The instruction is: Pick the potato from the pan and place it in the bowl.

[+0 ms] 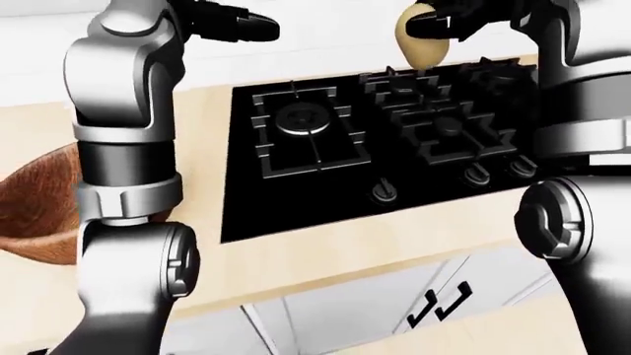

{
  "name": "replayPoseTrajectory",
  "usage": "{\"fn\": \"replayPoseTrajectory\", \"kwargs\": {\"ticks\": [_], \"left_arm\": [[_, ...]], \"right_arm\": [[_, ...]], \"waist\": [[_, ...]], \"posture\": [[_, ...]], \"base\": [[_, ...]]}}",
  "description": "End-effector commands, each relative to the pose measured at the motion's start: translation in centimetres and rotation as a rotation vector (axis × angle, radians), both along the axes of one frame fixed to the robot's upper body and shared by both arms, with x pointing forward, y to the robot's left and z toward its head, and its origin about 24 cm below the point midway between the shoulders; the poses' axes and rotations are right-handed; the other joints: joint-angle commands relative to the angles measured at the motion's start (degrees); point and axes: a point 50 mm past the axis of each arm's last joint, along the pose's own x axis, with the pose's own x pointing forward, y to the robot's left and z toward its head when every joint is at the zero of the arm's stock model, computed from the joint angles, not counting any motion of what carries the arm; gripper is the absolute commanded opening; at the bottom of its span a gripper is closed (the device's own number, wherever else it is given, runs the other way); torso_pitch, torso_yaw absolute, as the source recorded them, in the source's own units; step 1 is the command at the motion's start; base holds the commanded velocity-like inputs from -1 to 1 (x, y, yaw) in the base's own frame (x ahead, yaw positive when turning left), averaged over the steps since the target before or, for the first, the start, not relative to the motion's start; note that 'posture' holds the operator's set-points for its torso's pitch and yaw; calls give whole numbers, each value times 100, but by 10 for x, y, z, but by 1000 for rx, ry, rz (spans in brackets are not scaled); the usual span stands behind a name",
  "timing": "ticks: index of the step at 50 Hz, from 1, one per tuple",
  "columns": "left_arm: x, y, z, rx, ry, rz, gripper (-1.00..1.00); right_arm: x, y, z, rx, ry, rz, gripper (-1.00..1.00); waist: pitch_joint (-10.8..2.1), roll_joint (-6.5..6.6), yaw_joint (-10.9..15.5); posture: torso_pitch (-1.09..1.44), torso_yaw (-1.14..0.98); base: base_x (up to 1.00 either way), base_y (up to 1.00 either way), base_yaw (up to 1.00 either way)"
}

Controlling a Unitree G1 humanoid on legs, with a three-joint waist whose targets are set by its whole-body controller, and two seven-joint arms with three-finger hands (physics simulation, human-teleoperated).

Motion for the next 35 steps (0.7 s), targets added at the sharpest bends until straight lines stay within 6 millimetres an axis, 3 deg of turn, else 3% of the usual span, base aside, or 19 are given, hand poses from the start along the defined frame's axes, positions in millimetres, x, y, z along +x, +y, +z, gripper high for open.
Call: {"fn": "replayPoseTrajectory", "kwargs": {"ticks": [1, 6, 8, 9, 10, 11, 12, 16, 23, 25, 26, 28, 29, 31, 35], "left_arm": [[-12, 5, 27, -6, -118, 17, 100], [-13, 5, 30, -9, -120, 17, 100], [-13, 5, 32, -6, -123, 17, 100], [-13, 6, 34, -10, -125, 18, 100], [-13, 7, 35, -14, -126, 20, 100], [-13, 6, 34, -10, -125, 19, 100], [-13, 4, 31, -5, -123, 17, 100], [-14, 3, 33, -5, -125, 14, 100], [-15, 4, 35, -5, -126, 17, 100], [-15, 4, 35, -9, -127, 16, 100], [-15, 4, 33, -12, -124, 16, 100], [-14, 5, 31, -14, -121, 17, 100], [-14, 6, 32, -14, -122, 19, 100], [-14, 7, 34, -16, -124, 22, 100], [-12, 7, 28, -13, -116, 22, 100]], "right_arm": [[-14, 9, 32, -4, -135, 33, -100], [-13, 8, 31, -5, -133, 32, -100], [-13, 8, 32, -5, -134, 33, -100], [-13, 9, 32, -6, -134, 34, -100], [-13, 9, 32, -7, -134, 35, -100], [-13, 9, 32, -8, -134, 34, -100], [-13, 9, 32, -7, -134, 35, -100], [-14, 9, 35, -9, -137, 35, -100], [-15, 8, 35, -6, -139, 33, -100], [-15, 8, 35, -6, -139, 33, -100], [-15, 9, 34, -4, -139, 37, -100], [-14, 11, 33, -6, -139, 41, -100], [-14, 11, 34, -7, -139, 40, -100], [-14, 11, 35, -7, -142, 41, -100], [-14, 10, 33, -8, -142, 40, -100]], "waist": [[-211, -38, 83], [-76, 264, 123], [-82, 537, 85], [-133, 762, 67], [-221, 862, 3], [-124, 745, 57], [-90, 762, 31], [-99, 483, 21], [-45, 196, -25], [-58, 39, -23], [-91, -115, -18], [-94, -63, -3], [-156, -99, 43], [-218, -33, 73], [-91, 163, 124]], "posture": [[0, 0], [0, 0], [0, 0], [0, 0], [0, 0], [0, 0], [0, 0], [0, 0], [0, 0], [0, 0], [0, 0], [0, 0], [0, 0], [0, 0], [0, 0]], "base": [[-11, 36, 0], [-10, 36, 0], [-10, 34, 0], [-10, 34, 0], [-9, 34, 0], [-10, 34, 0], [-9, 34, 0], [-10, 35, 0], [-10, 34, 0], [-10, 34, 0], [-10, 34, 0], [-11, 34, 0], [-11, 34, 0], [-10, 34, 0], [-10, 34, 0]]}}
